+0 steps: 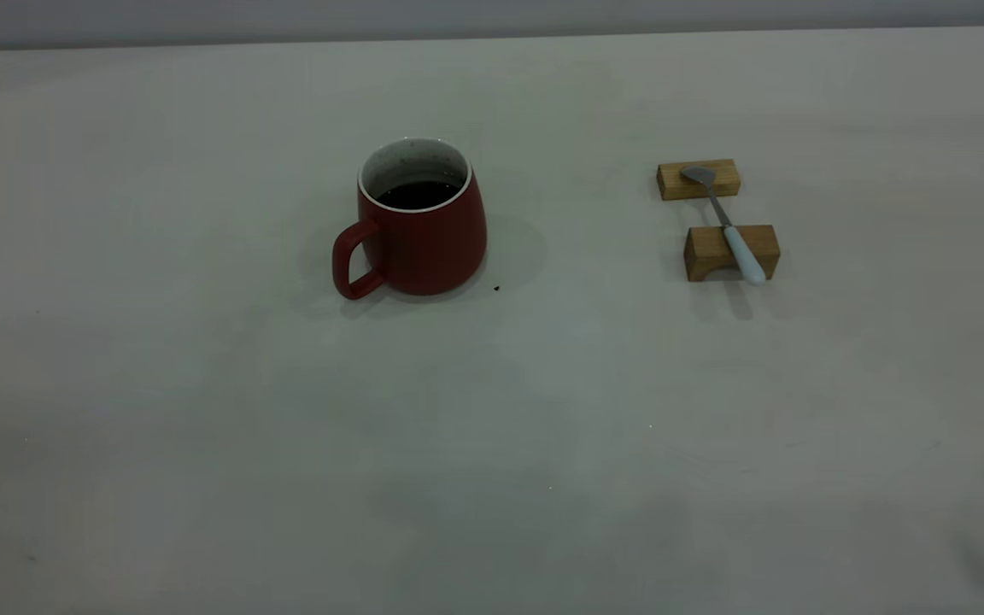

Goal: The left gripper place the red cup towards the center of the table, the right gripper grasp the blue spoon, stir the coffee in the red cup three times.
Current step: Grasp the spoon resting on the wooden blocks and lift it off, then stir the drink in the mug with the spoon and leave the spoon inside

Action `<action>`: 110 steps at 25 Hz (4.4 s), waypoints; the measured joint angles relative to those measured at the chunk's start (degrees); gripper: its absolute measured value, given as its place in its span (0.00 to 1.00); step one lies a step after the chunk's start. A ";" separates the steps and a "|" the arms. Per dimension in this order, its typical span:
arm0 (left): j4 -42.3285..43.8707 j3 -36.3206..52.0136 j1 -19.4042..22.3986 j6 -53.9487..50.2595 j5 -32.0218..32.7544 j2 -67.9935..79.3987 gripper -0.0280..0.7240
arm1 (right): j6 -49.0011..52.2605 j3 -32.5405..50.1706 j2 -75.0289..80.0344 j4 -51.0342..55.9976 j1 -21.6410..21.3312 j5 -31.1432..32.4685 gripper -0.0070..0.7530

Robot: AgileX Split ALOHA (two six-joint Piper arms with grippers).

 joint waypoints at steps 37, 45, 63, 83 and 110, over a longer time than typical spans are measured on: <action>0.00 0.00 0.00 0.00 0.00 0.00 0.51 | -16.01 -29.79 80.29 14.61 21.66 -22.27 0.87; 0.00 0.00 0.00 0.00 0.00 0.00 0.51 | -6.43 -30.73 80.97 3.56 21.66 -23.24 0.87; 0.00 0.00 0.00 0.00 0.00 0.00 0.51 | -1.79 -30.83 83.61 -1.77 21.66 -27.27 0.64; 0.00 0.00 0.00 0.00 0.00 0.00 0.51 | 5.72 -42.87 71.50 11.43 21.66 2.44 0.19; 0.00 0.00 0.00 0.00 0.00 0.00 0.51 | 51.09 -45.61 77.68 80.72 30.44 -1.41 0.19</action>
